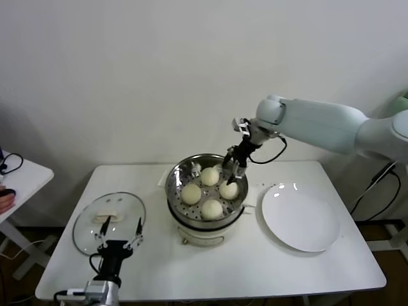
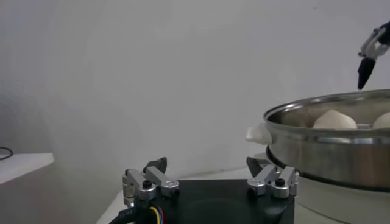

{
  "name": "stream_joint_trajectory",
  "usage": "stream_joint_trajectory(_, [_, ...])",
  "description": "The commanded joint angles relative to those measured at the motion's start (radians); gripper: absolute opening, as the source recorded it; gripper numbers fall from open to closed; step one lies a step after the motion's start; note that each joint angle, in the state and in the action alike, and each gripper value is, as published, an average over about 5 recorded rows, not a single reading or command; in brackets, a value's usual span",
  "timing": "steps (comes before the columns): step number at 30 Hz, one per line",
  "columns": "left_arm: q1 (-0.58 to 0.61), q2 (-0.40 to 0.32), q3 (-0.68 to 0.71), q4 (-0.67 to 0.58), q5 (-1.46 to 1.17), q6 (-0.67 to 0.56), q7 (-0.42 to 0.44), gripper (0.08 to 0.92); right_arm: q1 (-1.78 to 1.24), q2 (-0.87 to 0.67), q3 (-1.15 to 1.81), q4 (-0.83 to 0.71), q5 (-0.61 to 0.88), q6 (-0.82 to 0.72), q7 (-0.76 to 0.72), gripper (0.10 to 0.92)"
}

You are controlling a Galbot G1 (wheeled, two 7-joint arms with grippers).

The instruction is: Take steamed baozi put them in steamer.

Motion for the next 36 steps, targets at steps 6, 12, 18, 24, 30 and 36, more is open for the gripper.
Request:
stream_joint_trajectory(6, [-0.024,0.009,-0.014,-0.002,-0.005,0.011,-0.014,0.823,-0.072,-0.329,0.254,0.256,-0.102,-0.009,0.189,0.823])
stream_joint_trajectory(12, [-0.042,0.023,-0.017,-0.016,-0.007,0.023,-0.021,0.823,-0.257,-0.449,0.521,0.294,-0.224,0.008,0.274,0.823])
stream_joint_trajectory(18, [-0.045,0.040,-0.032,-0.029,0.023,0.016,0.020,0.823,-0.645,-0.586,0.943,0.408,-0.318,0.025,0.419,0.823])
stream_joint_trajectory(24, [-0.035,0.053,-0.043,-0.038,0.020,0.007,0.079,0.823,-1.010,-0.664,1.318,0.475,-0.390,0.088,0.477,0.823])
stream_joint_trajectory(30, [-0.041,0.056,-0.047,-0.027,0.003,0.014,0.110,0.823,-1.325,-0.637,1.635,0.526,-0.429,0.155,0.567,0.823])
stream_joint_trajectory(36, [-0.055,0.052,-0.045,-0.026,-0.034,0.032,0.100,0.823,-1.687,-0.417,2.041,0.594,-0.494,0.174,0.616,0.823])
